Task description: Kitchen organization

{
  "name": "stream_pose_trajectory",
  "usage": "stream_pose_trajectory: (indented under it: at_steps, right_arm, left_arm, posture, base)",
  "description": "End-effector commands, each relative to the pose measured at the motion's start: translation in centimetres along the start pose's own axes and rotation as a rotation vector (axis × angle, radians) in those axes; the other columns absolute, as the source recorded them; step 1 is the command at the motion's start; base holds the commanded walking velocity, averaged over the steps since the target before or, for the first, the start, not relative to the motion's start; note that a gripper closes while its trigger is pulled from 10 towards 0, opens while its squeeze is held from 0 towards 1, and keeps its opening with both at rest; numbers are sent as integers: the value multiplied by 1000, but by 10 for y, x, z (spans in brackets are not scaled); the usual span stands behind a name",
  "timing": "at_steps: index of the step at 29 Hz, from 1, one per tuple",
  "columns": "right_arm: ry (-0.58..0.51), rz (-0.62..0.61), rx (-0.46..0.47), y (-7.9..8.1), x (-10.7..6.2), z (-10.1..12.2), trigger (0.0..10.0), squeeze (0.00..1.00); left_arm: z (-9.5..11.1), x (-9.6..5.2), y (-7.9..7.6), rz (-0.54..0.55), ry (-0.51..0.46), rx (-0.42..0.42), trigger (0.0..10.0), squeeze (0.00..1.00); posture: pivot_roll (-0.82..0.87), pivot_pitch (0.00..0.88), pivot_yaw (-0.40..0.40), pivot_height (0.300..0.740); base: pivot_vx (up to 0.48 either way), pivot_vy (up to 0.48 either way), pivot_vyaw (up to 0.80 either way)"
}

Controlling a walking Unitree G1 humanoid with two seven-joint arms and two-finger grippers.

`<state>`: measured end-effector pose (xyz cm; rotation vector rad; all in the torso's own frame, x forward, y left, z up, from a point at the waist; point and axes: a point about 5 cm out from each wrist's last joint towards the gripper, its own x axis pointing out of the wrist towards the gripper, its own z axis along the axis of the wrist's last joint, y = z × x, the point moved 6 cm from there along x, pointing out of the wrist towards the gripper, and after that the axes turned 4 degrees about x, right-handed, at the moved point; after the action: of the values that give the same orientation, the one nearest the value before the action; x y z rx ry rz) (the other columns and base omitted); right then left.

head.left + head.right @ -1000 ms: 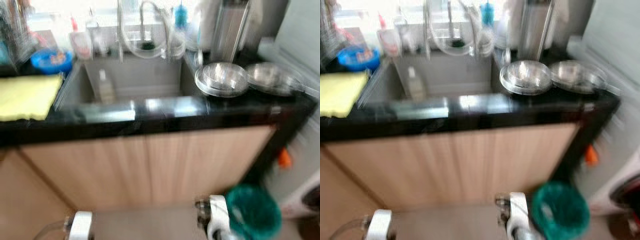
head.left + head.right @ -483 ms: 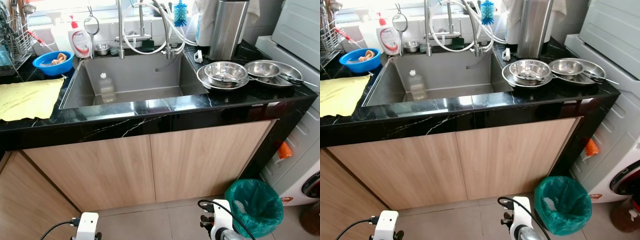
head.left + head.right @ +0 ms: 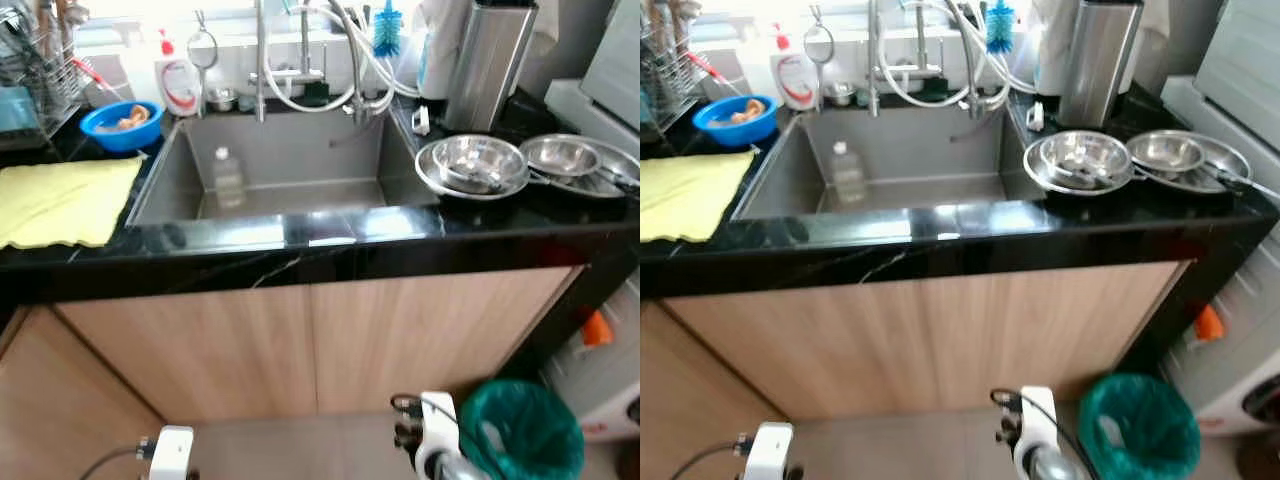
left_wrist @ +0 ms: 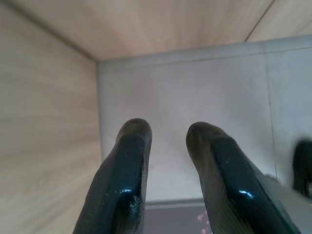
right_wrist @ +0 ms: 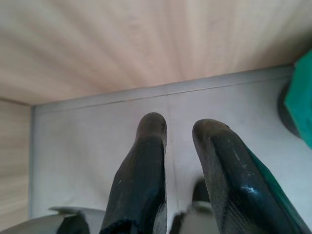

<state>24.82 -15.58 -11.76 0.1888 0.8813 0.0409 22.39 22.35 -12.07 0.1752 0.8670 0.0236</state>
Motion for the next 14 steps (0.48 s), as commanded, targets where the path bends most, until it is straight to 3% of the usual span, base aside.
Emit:
stream_pose_trajectory:
  at_steps: [1, 14]
  right_arm:
    - [-2, -19, 12, -8, -1, 0, 10000, 0]
    - [-3, -11, 10, -9, -2, 1, 10000, 0]
  left_arm:
    - [-4, 0, -6, -10, 10, 21, 10000, 0]
    - [-6, -1, -6, -13, 15, 10, 10000, 0]
  posture:
    - [11, 0, 45, 740]
    - [6, 0, 31, 740]
  base:
    - [289, 0, 0]
    - [0, 0, 0]
